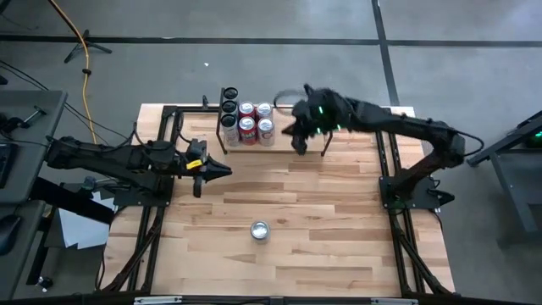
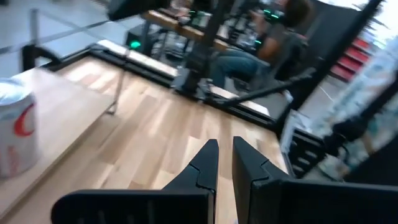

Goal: Place canned beverage on shelf
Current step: Put the silver soda can aligned with the other silver soda can on the shelf

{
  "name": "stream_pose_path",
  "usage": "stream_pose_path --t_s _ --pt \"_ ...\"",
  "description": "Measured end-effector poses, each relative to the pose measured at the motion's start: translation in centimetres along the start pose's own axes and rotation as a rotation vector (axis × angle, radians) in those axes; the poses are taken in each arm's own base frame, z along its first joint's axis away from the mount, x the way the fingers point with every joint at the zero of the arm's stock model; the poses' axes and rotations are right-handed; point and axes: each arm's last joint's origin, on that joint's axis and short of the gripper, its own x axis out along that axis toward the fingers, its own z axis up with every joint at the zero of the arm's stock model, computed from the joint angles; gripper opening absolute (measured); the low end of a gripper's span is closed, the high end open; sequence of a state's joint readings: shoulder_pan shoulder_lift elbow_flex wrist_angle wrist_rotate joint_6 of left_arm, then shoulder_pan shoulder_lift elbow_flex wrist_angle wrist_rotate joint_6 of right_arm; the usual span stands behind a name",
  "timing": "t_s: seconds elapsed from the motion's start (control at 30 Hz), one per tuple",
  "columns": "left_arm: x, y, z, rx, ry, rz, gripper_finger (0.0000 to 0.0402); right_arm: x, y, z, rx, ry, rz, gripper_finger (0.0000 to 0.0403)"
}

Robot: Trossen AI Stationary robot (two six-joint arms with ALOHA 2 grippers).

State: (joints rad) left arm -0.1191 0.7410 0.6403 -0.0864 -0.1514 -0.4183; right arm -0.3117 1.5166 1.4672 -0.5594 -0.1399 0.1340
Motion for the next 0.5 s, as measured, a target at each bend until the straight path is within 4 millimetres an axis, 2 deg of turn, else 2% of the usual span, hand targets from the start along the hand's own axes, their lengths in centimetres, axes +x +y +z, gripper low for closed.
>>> stream_pose_path --t_s 0.17,0.27,0.37,0.5 --pt "-1.4 -0.4 0.5 0.063 0.0 -0.151 0.0003 -1.5 6.5 -2.2 0.063 -0.049 0.011 0.0" --pt "-2.3 -0.6 0.8 0.077 -0.018 -0.214 0.0003 -1.9 9.7 -3.4 0.105 -0.084 -0.001 0.0" --pt "-2.9 -0.6 1.1 0.074 -0.058 -0.218 0.0003 -2.3 11.9 -4.2 0.124 -0.1 0.011 0.0" --pt "-3.2 -0.6 1.6 0.067 -0.118 -0.183 0.0003 -2.7 13.7 -4.7 0.14 -0.125 0.029 0.0"
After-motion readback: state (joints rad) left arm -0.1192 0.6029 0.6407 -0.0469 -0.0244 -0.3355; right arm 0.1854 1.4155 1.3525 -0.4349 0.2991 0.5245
